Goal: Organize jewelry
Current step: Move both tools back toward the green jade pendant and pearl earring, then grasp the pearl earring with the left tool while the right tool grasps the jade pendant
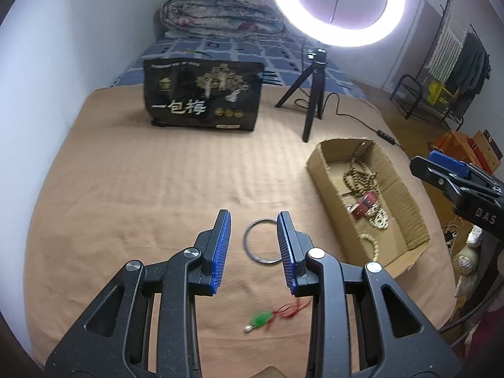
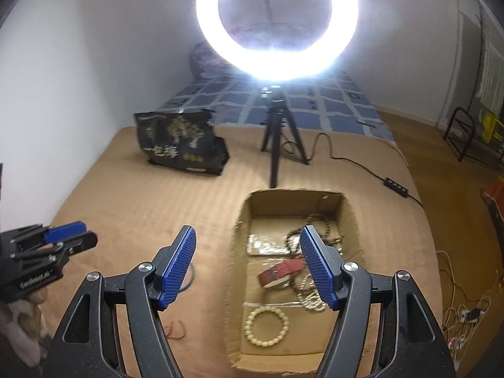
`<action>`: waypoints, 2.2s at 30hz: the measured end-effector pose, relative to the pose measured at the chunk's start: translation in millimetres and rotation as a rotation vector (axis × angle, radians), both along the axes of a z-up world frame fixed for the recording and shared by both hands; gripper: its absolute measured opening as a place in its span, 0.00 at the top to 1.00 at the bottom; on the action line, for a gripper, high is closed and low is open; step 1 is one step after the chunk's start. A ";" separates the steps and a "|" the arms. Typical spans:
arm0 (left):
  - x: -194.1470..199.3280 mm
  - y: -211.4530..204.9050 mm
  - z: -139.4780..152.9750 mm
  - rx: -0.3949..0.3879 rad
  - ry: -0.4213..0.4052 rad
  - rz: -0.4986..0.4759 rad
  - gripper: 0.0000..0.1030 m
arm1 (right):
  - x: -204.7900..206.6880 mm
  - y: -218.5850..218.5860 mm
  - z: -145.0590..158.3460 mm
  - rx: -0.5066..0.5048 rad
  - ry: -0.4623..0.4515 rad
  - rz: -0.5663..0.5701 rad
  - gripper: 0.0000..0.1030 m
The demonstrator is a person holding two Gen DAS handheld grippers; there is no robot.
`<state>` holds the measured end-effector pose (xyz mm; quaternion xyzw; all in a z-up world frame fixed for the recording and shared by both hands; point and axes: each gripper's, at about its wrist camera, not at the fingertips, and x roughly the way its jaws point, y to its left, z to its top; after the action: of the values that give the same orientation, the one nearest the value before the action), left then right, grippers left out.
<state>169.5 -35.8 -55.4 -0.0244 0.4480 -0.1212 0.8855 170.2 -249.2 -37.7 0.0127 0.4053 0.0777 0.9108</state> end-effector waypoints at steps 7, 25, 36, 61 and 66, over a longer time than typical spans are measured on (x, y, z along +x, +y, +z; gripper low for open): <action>-10.7 35.4 -9.2 0.041 0.010 0.009 0.71 | -26.4 39.5 -10.6 0.000 0.019 0.124 0.33; -19.5 78.0 -74.0 0.046 0.161 -0.001 0.71 | -58.7 119.6 -104.6 0.005 0.319 0.314 0.33; -11.6 71.3 -101.0 0.048 0.219 -0.024 0.71 | -41.4 127.7 -142.9 0.151 0.472 0.228 0.35; 7.1 61.1 -135.0 0.047 0.289 -0.048 0.80 | -24.4 170.5 -165.3 -0.032 0.463 0.257 0.81; 8.2 51.7 -142.2 0.066 0.301 -0.070 0.83 | -20.9 168.7 -166.8 -0.022 0.463 0.262 0.85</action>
<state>177.7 15.9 -197.6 0.0026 0.5799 -0.1320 0.8039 149.3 -80.5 -204.5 -0.0326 0.6019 0.1857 0.7760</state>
